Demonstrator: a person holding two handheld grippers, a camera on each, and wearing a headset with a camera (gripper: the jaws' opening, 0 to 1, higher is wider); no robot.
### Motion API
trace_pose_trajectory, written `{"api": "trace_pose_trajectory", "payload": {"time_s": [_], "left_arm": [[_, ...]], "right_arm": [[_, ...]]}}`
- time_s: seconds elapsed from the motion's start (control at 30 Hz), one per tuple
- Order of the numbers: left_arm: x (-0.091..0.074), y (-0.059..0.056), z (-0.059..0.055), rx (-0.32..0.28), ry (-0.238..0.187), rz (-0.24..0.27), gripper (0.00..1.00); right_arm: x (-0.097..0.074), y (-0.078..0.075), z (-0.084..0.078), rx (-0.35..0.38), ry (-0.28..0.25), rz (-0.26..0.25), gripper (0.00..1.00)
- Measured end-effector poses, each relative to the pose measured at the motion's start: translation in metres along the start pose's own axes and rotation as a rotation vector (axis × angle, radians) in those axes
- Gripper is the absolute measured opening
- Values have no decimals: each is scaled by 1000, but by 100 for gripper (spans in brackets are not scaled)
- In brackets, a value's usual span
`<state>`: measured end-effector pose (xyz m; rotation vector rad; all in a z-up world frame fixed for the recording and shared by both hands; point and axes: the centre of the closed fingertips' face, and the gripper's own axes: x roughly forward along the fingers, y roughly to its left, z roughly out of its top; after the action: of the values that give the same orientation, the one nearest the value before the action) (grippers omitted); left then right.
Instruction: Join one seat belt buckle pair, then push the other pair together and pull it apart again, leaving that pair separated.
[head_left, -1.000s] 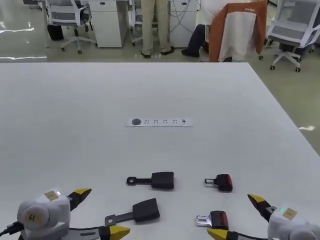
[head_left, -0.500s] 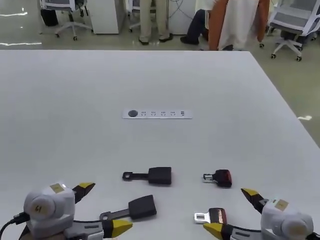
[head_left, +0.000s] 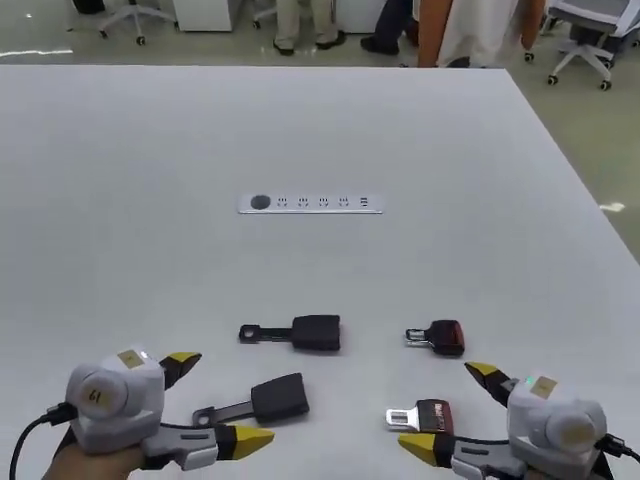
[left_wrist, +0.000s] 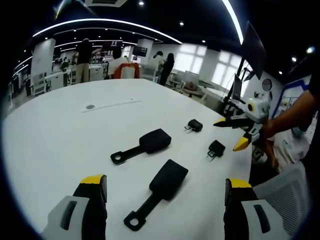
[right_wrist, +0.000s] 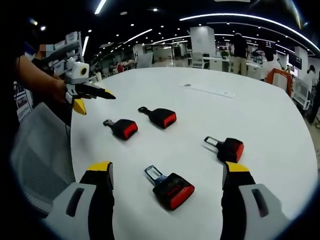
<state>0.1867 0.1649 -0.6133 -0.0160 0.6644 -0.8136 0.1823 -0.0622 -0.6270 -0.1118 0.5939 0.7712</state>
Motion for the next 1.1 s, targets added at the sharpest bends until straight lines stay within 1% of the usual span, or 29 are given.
{"api": "trace_pose_trajectory", "payload": {"time_s": [0.07, 0.13, 0.2, 0.33, 0.43, 0.53, 0.57, 0.6, 0.67, 0.7, 0.77, 0.87, 0.9, 0.97, 1.0, 1.03, 1.1], "left_arm": [[5, -1, -2, 0, 8, -7, 100], [10, 1, -7, 0, 15, -14, 100], [14, 1, -6, -1, 22, -20, 100], [23, 5, -11, 7, 37, -37, 99], [28, 3, -10, 14, 56, -47, 99], [34, 3, -14, 10, 65, -54, 98], [37, 4, -17, 14, 70, -59, 98], [39, 4, -21, 24, 80, -67, 98], [44, 2, -22, 39, 101, -77, 97], [46, 2, -23, 47, 105, -79, 97], [48, 3, -24, 50, 103, -88, 97], [53, 5, -25, 59, 112, -86, 96], [55, 3, -23, 62, 111, -88, 95], [57, 0, -22, 63, 111, -97, 94], [59, -2, -23, 67, 116, -105, 94], [61, -5, -26, 82, 129, -113, 94], [62, -6, -31, 96, 148, -121, 93]], "right_arm": [[3, 0, -2, -7, 13, 8, 89], [6, -2, -6, -4, 28, 23, 89], [9, -4, -9, -11, 40, 30, 89], [11, -3, -10, -17, 59, 49, 88], [16, -6, -16, -21, 75, 67, 86], [18, -6, -21, -25, 92, 86, 85], [18, -5, -22, -24, 99, 96, 84], [19, -8, -25, -30, 111, 101, 84], [21, -8, -27, -35, 117, 112, 83], [21, -7, -28, -37, 120, 118, 83], [23, -7, -30, -45, 130, 134, 83], [25, -9, -36, -50, 146, 151, 81], [25, -9, -38, -56, 153, 155, 80], [25, -7, -37, -79, 163, 170, 80], [24, -5, -37, -85, 168, 179, 79], [22, -3, -38, -93, 176, 191, 78], [21, -3, -42, -120, 200, 202, 75]]}}
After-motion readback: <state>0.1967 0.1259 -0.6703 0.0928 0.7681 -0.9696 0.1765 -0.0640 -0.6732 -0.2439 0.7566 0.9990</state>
